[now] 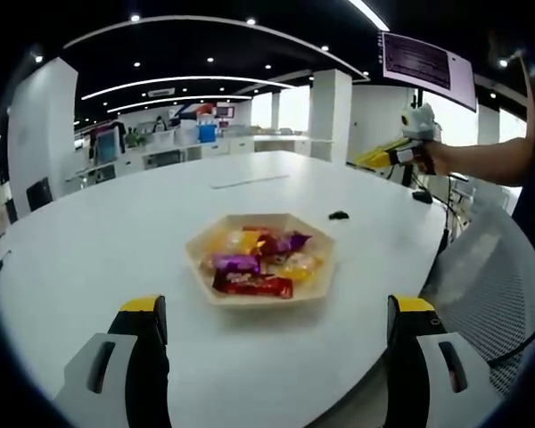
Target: Place the target food into the container with the food tongs after gripping and lifting it, then release it inside without dropping or visibly crushing the food.
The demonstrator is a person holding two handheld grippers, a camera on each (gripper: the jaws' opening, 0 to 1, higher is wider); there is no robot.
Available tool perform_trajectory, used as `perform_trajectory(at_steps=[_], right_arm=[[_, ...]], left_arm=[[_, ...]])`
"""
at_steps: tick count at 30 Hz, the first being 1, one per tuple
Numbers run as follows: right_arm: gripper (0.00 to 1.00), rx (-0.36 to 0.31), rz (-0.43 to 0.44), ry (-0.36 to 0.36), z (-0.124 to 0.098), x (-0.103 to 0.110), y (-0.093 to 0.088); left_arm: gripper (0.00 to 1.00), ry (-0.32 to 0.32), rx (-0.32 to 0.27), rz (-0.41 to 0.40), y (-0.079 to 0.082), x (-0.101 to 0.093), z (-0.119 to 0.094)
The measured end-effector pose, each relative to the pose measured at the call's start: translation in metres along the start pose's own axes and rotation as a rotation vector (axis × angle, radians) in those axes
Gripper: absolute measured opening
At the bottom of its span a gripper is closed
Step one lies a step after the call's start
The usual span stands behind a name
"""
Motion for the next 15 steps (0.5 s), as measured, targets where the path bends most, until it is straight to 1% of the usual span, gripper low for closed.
perform_trajectory(at_steps=[5,11,15], right_arm=[[0.29,0.010,0.004,0.005,0.006,0.000,-0.008],[0.29,0.054,-0.012,0.036,0.017,0.001,-0.022],[0.28,0.086,-0.031,0.068,0.028,0.001,-0.032]], left_arm=[[1.00,-0.005,0.002,0.001,0.000,-0.001,0.000],[1.00,-0.001,0.006,-0.006,-0.001,0.000,0.000],[1.00,-0.001,0.011,-0.005,-0.001,0.000,0.000]])
Point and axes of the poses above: the point that each gripper's makers call its tool centre point, and the gripper's own axes: z roughly forward along the fingers, x roughly to its left, y roughly out of its top, the point moved 9 cm from there along -z, roughly backward along the fingers, and after that the axes turned 8 degrees about -z, right-handed, at the moved point
